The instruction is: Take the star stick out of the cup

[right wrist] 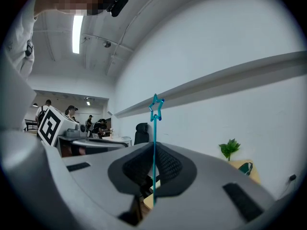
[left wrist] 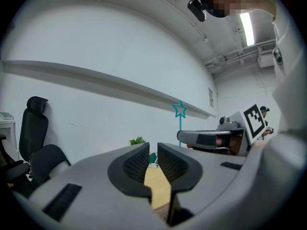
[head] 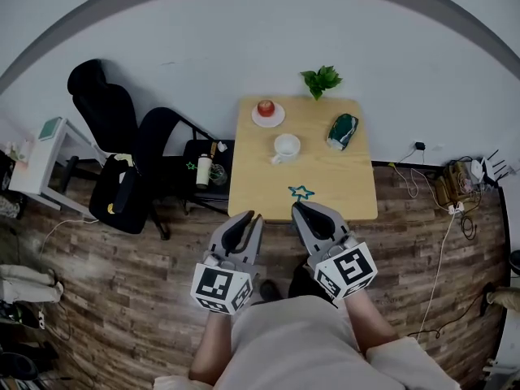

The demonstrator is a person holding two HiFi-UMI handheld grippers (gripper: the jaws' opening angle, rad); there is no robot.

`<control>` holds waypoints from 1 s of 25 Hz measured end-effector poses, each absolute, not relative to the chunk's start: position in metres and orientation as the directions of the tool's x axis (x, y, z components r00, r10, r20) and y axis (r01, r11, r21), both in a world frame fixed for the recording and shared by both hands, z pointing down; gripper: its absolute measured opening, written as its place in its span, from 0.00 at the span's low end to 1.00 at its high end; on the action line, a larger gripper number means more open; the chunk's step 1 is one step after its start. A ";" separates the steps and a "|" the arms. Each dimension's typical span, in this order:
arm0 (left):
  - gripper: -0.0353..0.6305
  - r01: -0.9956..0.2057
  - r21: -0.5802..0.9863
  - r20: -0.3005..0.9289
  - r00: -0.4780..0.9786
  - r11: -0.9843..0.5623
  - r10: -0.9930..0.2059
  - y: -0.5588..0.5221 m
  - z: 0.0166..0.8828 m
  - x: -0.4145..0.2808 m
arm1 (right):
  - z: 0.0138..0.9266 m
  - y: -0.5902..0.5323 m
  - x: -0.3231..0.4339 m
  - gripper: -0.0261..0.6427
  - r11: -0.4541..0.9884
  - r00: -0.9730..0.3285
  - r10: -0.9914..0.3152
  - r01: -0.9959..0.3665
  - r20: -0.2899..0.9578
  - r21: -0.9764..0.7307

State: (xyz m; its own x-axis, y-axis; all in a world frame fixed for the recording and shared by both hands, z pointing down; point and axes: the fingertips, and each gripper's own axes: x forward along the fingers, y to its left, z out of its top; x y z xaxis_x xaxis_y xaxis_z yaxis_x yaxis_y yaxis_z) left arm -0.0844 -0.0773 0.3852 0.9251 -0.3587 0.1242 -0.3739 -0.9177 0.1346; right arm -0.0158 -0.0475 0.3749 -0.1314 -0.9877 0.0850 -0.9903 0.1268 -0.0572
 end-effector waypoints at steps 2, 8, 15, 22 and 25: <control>0.12 -0.380 0.138 0.129 0.922 -0.915 -0.364 -0.079 0.387 -0.086 | 0.375 -0.048 -0.020 0.05 0.139 -0.144 -0.986 -0.989 0.087 -0.057; 0.10 -0.394 0.145 0.137 0.917 -0.908 -0.376 -0.082 0.389 -0.085 | 0.376 -0.049 -0.023 0.05 0.164 -0.168 -0.982 -0.985 0.087 -0.061; 0.09 -0.394 0.146 0.149 0.916 -0.908 -0.373 -0.079 0.394 -0.087 | 0.380 -0.048 -0.027 0.05 0.181 -0.186 -0.979 -0.982 0.085 -0.061; 0.09 -0.386 0.144 0.149 0.919 -0.911 -0.366 -0.081 0.391 -0.084 | 0.379 -0.049 -0.027 0.05 0.178 -0.183 -0.979 -0.982 0.085 -0.060; 0.09 -0.383 0.145 0.151 0.920 -0.912 -0.363 -0.080 0.393 -0.081 | 0.380 -0.049 -0.025 0.05 0.177 -0.182 -0.980 -0.982 0.086 -0.067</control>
State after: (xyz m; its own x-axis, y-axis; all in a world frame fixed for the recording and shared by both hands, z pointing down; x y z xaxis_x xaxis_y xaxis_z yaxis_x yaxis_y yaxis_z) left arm -0.0812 -0.0802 0.3930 0.9196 -0.3626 0.1510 -0.3835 -0.9122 0.1447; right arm -0.0249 -0.0488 0.3795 -0.1822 -0.9795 0.0857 -0.9820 0.1768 -0.0666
